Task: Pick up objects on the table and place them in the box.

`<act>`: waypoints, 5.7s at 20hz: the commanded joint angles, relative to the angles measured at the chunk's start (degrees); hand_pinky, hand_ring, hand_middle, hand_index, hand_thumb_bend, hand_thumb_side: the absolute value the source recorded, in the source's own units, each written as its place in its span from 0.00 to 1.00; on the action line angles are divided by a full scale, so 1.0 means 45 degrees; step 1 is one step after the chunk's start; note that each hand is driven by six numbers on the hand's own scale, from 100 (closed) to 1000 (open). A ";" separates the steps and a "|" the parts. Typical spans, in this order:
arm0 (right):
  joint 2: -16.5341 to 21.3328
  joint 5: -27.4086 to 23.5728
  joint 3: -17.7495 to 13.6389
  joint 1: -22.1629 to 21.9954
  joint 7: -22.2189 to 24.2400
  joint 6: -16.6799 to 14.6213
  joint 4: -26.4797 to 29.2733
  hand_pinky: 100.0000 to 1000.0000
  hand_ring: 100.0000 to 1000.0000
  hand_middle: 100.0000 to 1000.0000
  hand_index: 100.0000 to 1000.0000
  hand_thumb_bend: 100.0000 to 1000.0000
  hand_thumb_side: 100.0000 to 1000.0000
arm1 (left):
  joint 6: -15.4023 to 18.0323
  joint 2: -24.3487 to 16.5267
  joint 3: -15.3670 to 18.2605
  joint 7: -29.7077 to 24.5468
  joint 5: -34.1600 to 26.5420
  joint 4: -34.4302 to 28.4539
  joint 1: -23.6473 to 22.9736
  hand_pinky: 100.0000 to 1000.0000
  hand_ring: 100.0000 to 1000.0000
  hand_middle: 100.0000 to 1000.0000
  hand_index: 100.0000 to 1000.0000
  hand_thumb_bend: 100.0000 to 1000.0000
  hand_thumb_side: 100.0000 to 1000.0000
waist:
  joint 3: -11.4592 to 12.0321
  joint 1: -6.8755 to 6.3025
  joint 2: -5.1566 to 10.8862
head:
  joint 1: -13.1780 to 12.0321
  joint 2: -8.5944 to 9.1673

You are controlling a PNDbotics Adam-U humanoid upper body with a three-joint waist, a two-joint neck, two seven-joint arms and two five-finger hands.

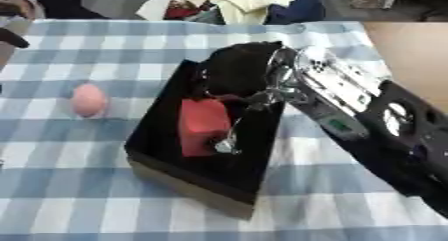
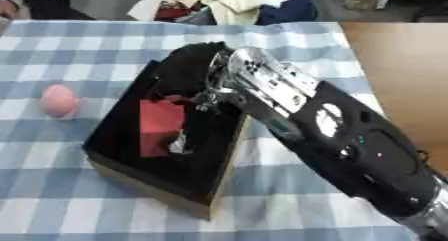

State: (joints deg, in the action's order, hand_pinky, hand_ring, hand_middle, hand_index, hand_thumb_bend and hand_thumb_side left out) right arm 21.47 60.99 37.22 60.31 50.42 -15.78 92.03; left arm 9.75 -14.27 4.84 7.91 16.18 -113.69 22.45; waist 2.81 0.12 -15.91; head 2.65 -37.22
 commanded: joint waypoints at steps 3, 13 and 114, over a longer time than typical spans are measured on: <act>-0.0170 0.0574 -0.0026 0.0265 0.0343 -0.0779 -0.0511 0.92 0.97 0.85 0.85 0.47 0.95 | 0.0007 -0.0101 0.0046 -0.0026 -0.0048 -0.0200 0.0186 0.40 0.64 0.70 0.78 0.00 0.73 | 0.0046 -0.0035 0.0213 | 0.0061 0.0072; -0.0248 0.0989 -0.0650 0.0346 0.0334 -0.0782 -0.0126 0.92 0.96 0.85 0.85 0.45 1.00 | -0.0001 -0.0101 0.0076 -0.0005 -0.0059 -0.0200 0.0182 0.40 0.64 0.70 0.78 0.00 0.73 | 0.0019 -0.0024 0.0232 | 0.0028 0.0127; 0.1064 -0.9034 -0.7836 -0.4265 -1.1845 0.4659 0.5015 0.95 0.89 0.77 0.81 0.00 0.78 | -0.6439 -0.8618 -0.4642 -1.1145 0.5299 0.4803 0.3382 0.74 0.84 0.81 0.95 0.28 0.36 | -0.0861 -0.0484 -0.0030 | -0.1187 0.0603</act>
State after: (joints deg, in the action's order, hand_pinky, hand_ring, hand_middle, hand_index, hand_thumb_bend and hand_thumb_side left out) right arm 25.59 20.08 2.64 40.55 -2.72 5.01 113.63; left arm -19.07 -51.98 -16.40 -42.09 39.08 -92.60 36.63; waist -1.08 -2.04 -16.98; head -2.47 -35.15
